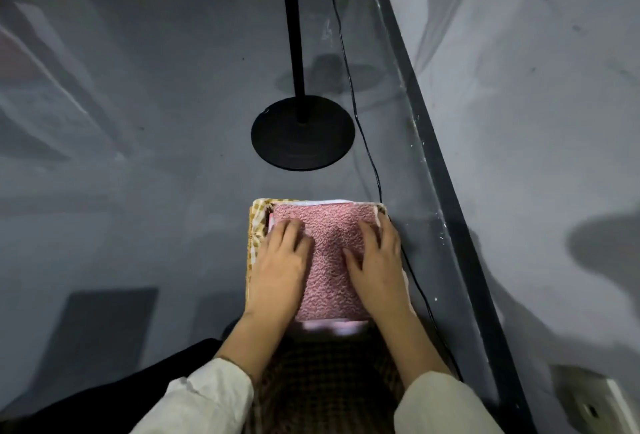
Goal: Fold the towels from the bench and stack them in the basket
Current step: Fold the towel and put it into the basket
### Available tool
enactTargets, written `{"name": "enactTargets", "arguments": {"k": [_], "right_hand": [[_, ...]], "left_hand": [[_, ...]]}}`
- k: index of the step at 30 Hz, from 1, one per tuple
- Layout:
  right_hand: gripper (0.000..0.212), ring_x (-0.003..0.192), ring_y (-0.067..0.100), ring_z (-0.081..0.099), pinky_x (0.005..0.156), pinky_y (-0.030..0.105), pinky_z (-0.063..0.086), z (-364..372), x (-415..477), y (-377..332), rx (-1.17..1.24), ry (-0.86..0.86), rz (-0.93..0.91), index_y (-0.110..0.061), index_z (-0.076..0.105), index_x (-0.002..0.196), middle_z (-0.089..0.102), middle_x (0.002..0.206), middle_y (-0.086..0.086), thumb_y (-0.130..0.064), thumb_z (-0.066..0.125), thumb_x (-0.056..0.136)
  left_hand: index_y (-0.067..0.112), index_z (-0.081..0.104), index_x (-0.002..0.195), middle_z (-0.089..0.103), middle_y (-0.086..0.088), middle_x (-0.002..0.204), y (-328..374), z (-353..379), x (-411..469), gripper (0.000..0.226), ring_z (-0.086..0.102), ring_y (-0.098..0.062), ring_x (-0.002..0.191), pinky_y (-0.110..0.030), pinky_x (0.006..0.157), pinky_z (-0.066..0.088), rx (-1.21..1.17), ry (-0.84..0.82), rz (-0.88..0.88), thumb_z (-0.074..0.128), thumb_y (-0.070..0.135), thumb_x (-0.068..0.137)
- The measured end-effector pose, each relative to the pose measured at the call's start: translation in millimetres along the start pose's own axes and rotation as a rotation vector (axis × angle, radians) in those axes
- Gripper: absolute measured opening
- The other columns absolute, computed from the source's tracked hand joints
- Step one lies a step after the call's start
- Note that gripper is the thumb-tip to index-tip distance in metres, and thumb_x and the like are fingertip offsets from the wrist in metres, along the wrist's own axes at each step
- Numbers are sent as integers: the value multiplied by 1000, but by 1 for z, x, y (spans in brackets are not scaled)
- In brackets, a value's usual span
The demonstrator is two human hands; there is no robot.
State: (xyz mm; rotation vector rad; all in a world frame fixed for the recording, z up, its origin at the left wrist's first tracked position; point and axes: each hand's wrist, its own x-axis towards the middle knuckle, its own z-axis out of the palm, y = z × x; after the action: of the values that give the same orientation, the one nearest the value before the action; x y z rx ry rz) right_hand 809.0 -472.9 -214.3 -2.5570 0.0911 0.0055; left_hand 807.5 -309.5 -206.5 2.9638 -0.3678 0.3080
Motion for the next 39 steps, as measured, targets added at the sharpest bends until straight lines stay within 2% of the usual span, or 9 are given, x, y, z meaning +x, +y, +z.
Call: {"name": "enactTargets", "arguments": {"k": [3,6,8,12,19,25,30,34,39], "right_hand": [[57,148,25,-1,118,36,3,9,7,2,-120,11,-151,-16,28,149,3,161,7,-31,46,97],[69,147,15,-8,113,25,-11,22,10,2,-125,-116,-176,-16,8,153,-4,161,2,-51,10,93],[79,147,14,-10,112,26,-13,32,10,4,-167,-149,-143,-19,-6,152,-9,161,2,-55,-10,82],[71,146,14,-14,113,29,-16,44,15,13,-229,-171,-77,-22,-24,142,-14,160,3,-54,-20,79],[84,141,14,-19,110,32,-17,72,25,22,-269,-179,-74,-20,-21,142,-12,160,5,-57,-42,70],[92,147,19,-13,111,34,-17,71,30,23,-314,-217,-94,-19,-22,144,-13,160,6,-57,-47,63],[64,149,22,2,115,40,-12,40,31,7,-352,-200,-108,-16,9,153,7,161,7,-49,6,97],[51,144,26,20,118,44,-4,14,28,-10,-327,-160,-125,-16,34,144,26,155,10,-39,35,99],[27,99,28,54,91,42,45,-13,13,-46,-236,-47,-247,-8,59,99,58,105,11,-23,38,94]], "left_hand": [[4,66,110,65,-16,110,10,0,0,34,48,-27,107,-34,89,43,31,-146,-98,41,16,90],[3,7,151,11,-23,157,11,15,-3,65,10,-32,146,-39,120,11,10,-437,-235,14,45,102],[12,-18,147,-13,-16,158,6,28,-6,71,-11,-27,147,-38,120,-5,-18,-469,-235,-9,57,93],[19,-28,142,-25,-9,155,-3,50,-3,92,-28,-16,139,-29,111,-20,-75,-396,-181,-44,62,62],[13,-5,149,-5,-11,157,-9,81,-5,77,-3,-24,146,-37,115,-4,-96,-359,-196,-23,56,88],[20,-31,138,-27,-5,153,-9,80,-2,86,-27,-15,139,-26,109,-21,-113,-425,-212,-43,62,64],[13,-3,152,-9,-12,160,-8,54,12,75,-6,-23,148,-33,120,-5,-74,-505,-210,2,59,94],[11,29,146,25,-14,154,-4,15,30,55,25,-31,140,-38,115,21,-104,-500,-240,34,41,100],[10,51,125,51,-11,131,-3,-28,26,35,45,-30,120,-36,93,38,-121,-350,-223,38,29,99]]}}
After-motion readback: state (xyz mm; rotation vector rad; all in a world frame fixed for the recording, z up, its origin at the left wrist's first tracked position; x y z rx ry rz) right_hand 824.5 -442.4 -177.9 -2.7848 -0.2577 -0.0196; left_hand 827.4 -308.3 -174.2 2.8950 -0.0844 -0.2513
